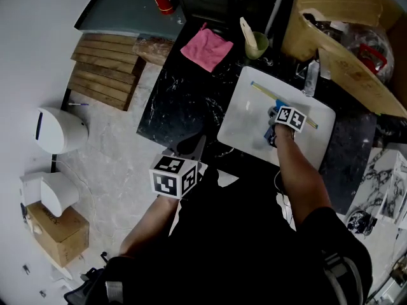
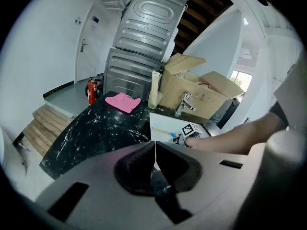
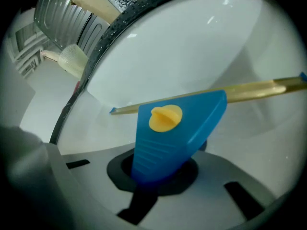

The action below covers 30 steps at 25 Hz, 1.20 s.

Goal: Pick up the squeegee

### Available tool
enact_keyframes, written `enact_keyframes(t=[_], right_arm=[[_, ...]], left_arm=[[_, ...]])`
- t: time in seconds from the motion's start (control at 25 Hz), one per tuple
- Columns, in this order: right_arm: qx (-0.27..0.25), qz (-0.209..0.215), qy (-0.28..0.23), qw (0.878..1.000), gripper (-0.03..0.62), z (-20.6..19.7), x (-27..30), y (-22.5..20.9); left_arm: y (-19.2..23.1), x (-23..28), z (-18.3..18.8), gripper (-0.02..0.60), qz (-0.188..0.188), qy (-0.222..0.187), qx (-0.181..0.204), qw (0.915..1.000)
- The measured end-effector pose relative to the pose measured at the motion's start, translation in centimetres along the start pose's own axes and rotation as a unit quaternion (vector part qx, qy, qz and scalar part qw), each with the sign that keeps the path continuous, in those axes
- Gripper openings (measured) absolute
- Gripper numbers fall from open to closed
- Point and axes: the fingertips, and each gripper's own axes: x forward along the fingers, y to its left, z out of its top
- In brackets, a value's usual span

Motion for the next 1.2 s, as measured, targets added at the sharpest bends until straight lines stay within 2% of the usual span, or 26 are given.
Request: enact_keyframes(t=[0.4,0.76,1.0,1.2], right_arm=[[0.012,0.012,0.015,1.000,0.009,-0.5,-1.0,1.1],[-0.075,-0.015,0.022,0.997,0.009,-1.3,-5.2,2.3],[-0.117,-0.004,-0.017,0.993,0.009,-0.4,-9.3,5.7],[-0.142,0.007,-0.059,0.988,0.009,0.0,-13.6,8.5]], left_arm=[[0.7,-0.1,0.8,0.017,-0.029,0.002,0.021,0.9993],[-1.3,1.6,2.5,0.017,-0.097,-0.003,0.058,0.9936],[-2.2,2.8,3.4,0.017,-0.136,-0.001,0.086,0.9870],[-4.1,3.5,4.4,0.017,-0.178,-0.003,0.112,0.9777]])
